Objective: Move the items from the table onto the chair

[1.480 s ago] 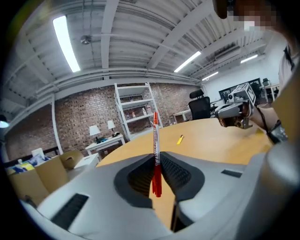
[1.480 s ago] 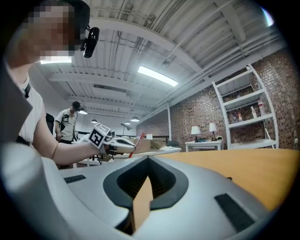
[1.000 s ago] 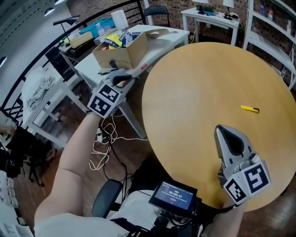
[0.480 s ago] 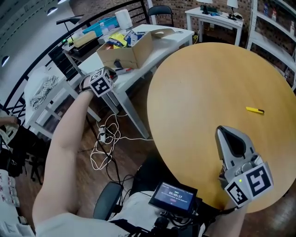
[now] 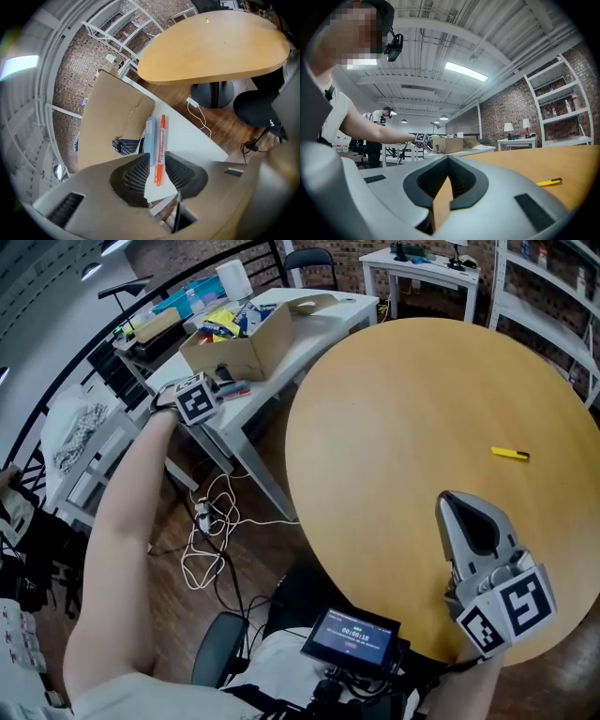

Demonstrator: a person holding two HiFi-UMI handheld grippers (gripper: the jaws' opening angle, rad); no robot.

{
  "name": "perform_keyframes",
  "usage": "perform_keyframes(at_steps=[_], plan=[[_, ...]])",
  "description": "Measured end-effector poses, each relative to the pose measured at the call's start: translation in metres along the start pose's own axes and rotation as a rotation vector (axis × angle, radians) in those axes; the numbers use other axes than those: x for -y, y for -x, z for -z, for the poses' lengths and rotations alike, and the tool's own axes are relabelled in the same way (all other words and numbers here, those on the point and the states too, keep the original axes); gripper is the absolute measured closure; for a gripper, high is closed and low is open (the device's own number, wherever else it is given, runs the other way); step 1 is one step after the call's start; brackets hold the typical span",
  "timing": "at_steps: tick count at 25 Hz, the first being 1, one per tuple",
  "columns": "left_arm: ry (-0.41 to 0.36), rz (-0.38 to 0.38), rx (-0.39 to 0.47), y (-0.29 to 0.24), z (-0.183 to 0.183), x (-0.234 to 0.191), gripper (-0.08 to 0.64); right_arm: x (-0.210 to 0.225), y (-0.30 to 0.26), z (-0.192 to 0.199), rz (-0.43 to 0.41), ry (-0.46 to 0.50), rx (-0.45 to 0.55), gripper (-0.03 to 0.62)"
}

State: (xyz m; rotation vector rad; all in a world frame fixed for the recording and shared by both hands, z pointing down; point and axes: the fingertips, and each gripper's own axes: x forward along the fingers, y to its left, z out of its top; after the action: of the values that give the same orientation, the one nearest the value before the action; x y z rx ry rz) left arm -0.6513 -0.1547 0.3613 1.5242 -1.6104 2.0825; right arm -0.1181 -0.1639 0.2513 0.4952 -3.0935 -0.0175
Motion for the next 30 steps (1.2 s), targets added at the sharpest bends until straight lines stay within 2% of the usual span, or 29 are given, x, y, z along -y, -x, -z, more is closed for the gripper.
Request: perform_keyframes(at_steps=[4,8,12,16,19,21,24,27,30], plan=[[-0.006,-0.04,-0.005,0.005,0.002,-0.007,0.425,-0.001,-0.001,-0.001,-0.007,0.001,0.003,0.584],[0.033,-0.058,0.084,0.019,-0.018,-0.005,0.446,-0.001,0.001,-0.003,-0.008,-0.002,0.012,0.584],[0.15,-0.024,0.287,0.054,-0.068,0.018,0.536,-0.002,0.004,-0.004,-0.005,0.001,0.022,0.584],[0.225,0.001,0.51,0.093,-0.12,0.04,0.54,0.002,0.009,-0.006,0.004,0.003,0.033,0.584],[0.326,0.078,0.703,0.135,-0.166,0.064,0.54,0.006,0.014,-0.006,0.019,0.001,0.039,0.584],[0.36,0.123,0.81,0.161,-0.194,0.081,0.54,0.009,0.017,-0.005,0.027,-0.001,0.04,0.584],[0.409,0.192,0.949,0.198,-0.232,0.104,0.54,0.013,0.023,-0.005,0.037,-0.002,0.042,0.584],[0.474,0.293,1.094,0.232,-0.268,0.127,0.54,0.019,0.035,-0.004,0.061,0.0,0.043,0.584],[0.48,0.349,1.188,0.257,-0.296,0.148,0.541,0.025,0.047,-0.003,0.088,0.002,0.039,0.584]])
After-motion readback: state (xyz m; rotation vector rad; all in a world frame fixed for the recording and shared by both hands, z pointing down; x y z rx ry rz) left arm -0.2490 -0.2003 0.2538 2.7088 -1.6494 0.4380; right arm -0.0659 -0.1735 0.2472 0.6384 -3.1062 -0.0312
